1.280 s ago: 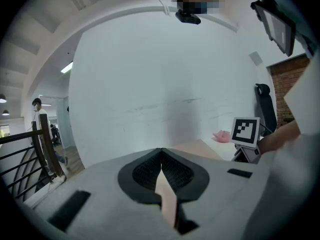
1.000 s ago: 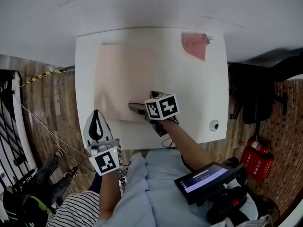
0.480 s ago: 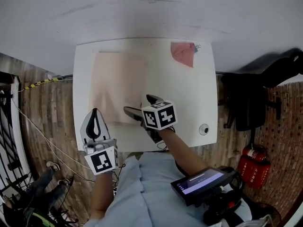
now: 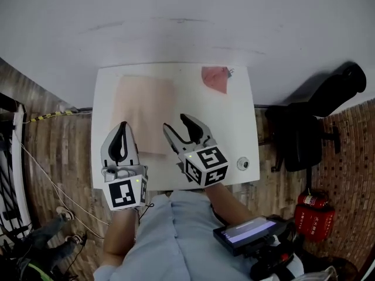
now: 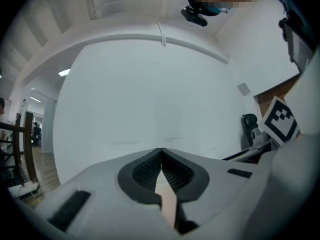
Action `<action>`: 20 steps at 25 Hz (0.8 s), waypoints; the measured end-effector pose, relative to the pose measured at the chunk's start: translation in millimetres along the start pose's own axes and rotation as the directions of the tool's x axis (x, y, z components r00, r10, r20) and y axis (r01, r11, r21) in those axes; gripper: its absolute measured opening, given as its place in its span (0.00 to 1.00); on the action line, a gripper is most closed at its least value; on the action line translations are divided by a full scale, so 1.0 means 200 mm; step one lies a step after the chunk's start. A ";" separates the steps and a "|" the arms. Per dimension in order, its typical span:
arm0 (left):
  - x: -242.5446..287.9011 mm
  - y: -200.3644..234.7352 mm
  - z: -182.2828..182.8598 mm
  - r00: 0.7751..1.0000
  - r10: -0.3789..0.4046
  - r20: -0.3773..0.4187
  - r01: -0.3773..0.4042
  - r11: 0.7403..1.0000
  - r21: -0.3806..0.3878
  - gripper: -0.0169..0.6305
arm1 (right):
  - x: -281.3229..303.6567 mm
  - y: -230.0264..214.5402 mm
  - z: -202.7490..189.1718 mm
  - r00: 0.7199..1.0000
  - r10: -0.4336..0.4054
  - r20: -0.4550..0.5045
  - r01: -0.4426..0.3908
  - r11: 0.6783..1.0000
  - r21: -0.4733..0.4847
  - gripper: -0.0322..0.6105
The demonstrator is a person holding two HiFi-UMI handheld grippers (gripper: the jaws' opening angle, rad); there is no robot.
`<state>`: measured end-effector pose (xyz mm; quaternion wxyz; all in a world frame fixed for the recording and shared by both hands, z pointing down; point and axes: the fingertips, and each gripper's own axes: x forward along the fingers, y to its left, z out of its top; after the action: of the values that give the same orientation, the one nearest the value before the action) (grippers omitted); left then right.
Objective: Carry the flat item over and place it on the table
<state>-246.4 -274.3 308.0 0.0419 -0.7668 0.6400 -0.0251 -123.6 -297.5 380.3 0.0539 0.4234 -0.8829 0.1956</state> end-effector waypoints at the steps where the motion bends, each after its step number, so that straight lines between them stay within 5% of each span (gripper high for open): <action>1: -0.03 -0.02 0.04 1.000 -0.006 0.014 0.006 1.000 0.006 0.04 | -0.06 0.01 0.04 0.998 -0.026 0.049 0.027 0.999 -0.019 0.37; 6: -0.03 -0.05 0.11 0.999 -0.018 0.042 0.017 1.000 0.020 0.04 | -0.19 -0.05 0.15 0.971 -0.157 0.181 0.181 0.976 -0.120 0.09; 20: -0.03 -0.07 0.13 0.998 -0.039 0.055 0.036 0.998 0.055 0.04 | -0.25 -0.02 0.18 0.955 -0.192 0.224 0.244 0.940 -0.236 0.05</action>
<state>-232.1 -265.9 284.0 0.0803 -0.7778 0.6231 -0.0216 -86.1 -277.1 335.0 0.0426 0.5255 -0.8493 0.0273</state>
